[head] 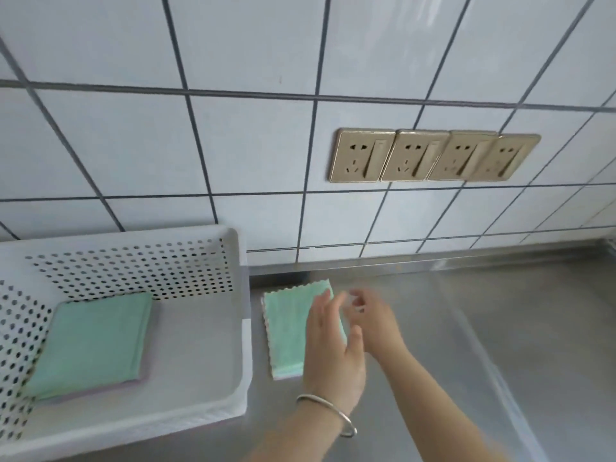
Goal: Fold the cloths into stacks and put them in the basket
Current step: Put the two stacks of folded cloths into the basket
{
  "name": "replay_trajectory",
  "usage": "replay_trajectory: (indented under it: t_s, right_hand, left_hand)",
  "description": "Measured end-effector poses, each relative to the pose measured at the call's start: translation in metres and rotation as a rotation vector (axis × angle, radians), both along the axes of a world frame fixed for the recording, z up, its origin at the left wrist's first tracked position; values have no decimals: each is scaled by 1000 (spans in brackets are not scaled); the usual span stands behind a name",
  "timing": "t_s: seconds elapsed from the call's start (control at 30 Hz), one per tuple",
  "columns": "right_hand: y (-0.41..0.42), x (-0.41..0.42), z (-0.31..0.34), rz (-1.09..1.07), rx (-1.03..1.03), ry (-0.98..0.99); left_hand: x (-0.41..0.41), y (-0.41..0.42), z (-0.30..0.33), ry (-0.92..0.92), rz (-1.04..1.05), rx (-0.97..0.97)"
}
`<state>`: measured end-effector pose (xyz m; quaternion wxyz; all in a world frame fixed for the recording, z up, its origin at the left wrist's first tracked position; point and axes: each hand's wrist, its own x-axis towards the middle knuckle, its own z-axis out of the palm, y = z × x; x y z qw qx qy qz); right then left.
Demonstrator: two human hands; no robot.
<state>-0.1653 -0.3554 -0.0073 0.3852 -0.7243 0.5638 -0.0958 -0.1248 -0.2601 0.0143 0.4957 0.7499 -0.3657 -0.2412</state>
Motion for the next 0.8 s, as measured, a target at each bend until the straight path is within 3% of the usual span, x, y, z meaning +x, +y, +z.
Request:
replay_trajectory:
  t_s: [0.1, 0.23, 0.37, 0.6, 0.8]
  right_hand:
    - [-15, -8, -35, -45, 177, 60]
    - [-29, 1, -62, -51, 329, 72]
    - [-39, 12, -83, -47, 434, 109]
    - [-31, 22, -110, -63, 417, 107]
    - [-18, 12, -116, -191, 477, -34]
  left_hand:
    - [24, -14, -58, 46, 186, 324]
    - [54, -23, -95, 228, 449, 531]
    - [62, -24, -119, 231, 426, 733]
    - [65, -31, -128, 120, 373, 768]
    - [65, -28, -123, 268, 357, 660]
